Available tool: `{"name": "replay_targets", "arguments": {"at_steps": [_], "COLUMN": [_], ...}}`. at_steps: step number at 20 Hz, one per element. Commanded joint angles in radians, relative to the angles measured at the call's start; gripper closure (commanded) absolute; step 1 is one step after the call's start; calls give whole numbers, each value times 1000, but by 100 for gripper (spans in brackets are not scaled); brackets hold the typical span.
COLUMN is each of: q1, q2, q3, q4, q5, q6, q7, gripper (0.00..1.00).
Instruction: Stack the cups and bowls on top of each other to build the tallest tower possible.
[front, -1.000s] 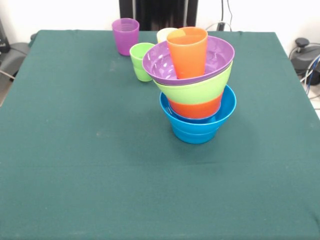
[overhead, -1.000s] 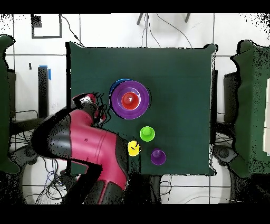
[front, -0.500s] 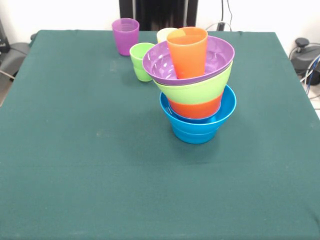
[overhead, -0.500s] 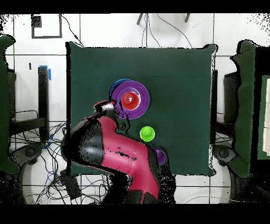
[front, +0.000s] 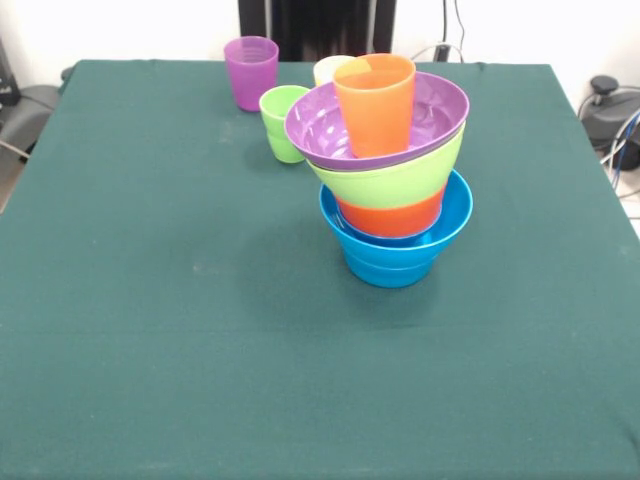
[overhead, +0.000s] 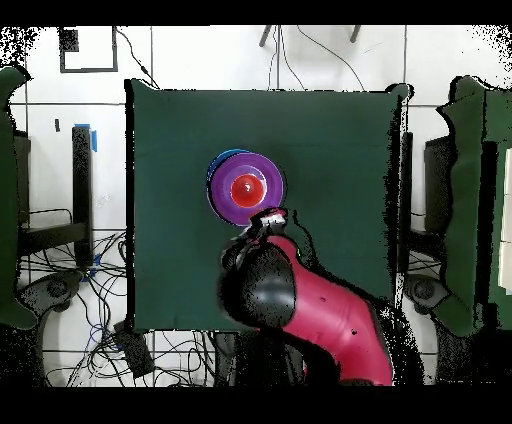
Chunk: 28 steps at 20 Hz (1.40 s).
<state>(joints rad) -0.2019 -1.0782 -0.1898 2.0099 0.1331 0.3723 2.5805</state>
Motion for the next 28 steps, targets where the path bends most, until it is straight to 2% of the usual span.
{"name": "replay_targets", "arguments": {"at_steps": [1, 7, 12, 19, 25, 28], "q1": [-158, -235, -251, -257, -263, -273], "q2": [45, 105, 153, 223, 318, 320], "q3": [300, 363, 373, 383, 376, 385], "q4": [178, 173, 159, 135, 109, 111], "q5": [-179, -290, -365, -430, -478, -489], "q6": [-125, -179, -211, -264, -337, -336], "q7": [-294, -222, -156, -91, -61, -59], "gripper": [0, 0, 0, 0, 0, 0]}}
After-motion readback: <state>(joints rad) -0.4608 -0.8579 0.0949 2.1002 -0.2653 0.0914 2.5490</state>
